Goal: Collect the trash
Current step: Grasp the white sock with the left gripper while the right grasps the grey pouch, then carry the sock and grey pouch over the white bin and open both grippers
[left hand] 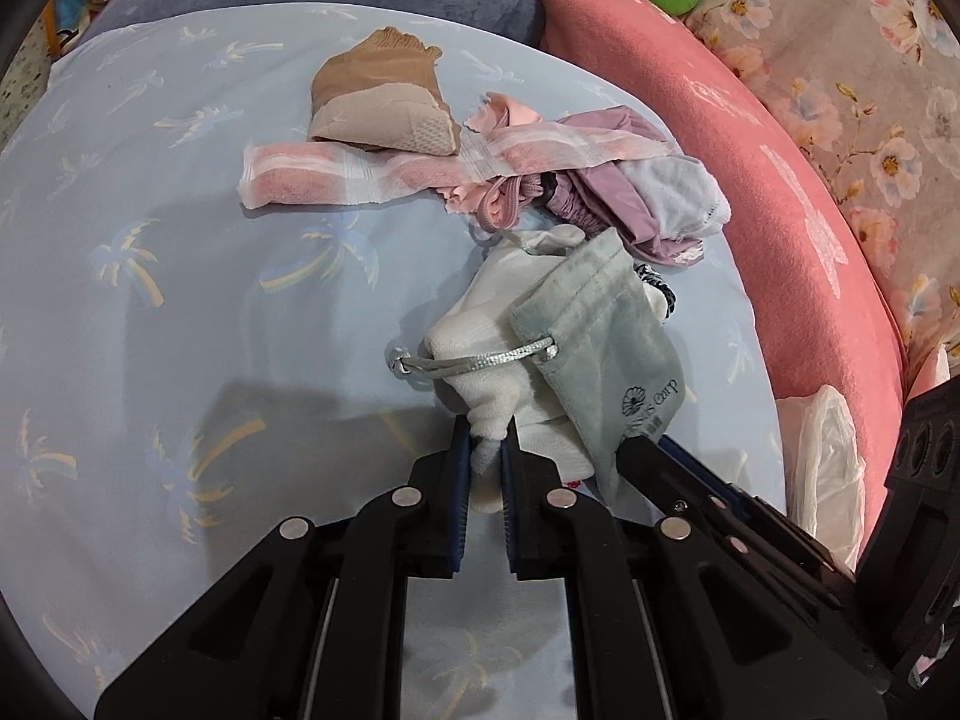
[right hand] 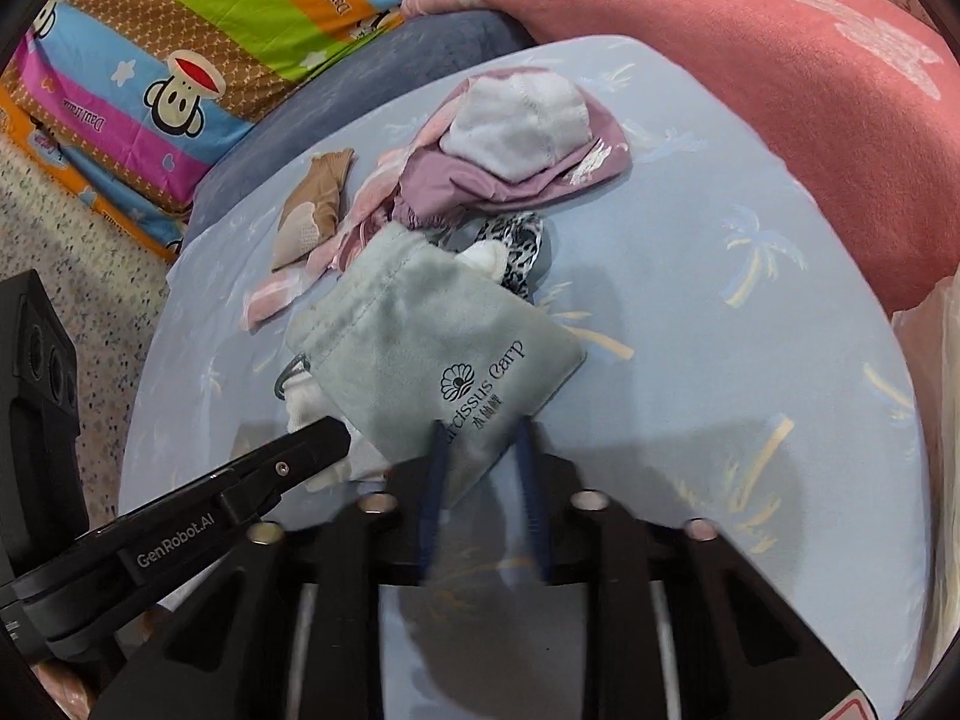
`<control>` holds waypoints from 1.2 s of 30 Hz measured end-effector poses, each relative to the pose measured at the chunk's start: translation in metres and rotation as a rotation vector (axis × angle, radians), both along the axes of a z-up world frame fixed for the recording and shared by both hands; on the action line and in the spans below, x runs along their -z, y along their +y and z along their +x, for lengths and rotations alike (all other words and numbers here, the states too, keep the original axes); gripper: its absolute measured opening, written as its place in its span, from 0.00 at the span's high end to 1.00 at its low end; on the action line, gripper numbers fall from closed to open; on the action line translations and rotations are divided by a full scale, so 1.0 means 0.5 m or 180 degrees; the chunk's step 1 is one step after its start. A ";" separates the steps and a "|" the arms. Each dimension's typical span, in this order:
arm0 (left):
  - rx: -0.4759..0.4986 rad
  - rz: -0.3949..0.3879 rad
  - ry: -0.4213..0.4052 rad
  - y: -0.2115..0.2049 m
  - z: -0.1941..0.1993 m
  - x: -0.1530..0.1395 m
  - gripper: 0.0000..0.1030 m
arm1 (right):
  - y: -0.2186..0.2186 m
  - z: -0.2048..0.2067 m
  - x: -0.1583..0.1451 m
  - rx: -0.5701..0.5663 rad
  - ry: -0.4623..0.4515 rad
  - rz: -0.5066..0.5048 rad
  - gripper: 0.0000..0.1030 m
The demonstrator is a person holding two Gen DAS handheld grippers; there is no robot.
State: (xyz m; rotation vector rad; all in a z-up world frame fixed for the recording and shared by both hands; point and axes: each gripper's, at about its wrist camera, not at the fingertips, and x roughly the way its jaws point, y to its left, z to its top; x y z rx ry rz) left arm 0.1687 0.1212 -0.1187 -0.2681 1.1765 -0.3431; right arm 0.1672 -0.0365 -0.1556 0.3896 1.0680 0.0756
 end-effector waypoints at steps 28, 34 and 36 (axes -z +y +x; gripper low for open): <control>0.0446 -0.0174 -0.0911 -0.129 -0.101 -0.236 0.93 | -0.192 -0.211 -0.339 0.0710 -0.1225 -0.0200 0.97; 0.0722 -0.0241 -0.1089 -0.201 -0.133 -0.279 0.93 | -0.262 -0.283 -0.374 0.0988 -0.1362 -0.0285 0.97; 0.0817 -0.0253 -0.1126 -0.227 -0.143 -0.288 0.93 | -0.284 -0.301 -0.379 0.1078 -0.1387 -0.0313 0.97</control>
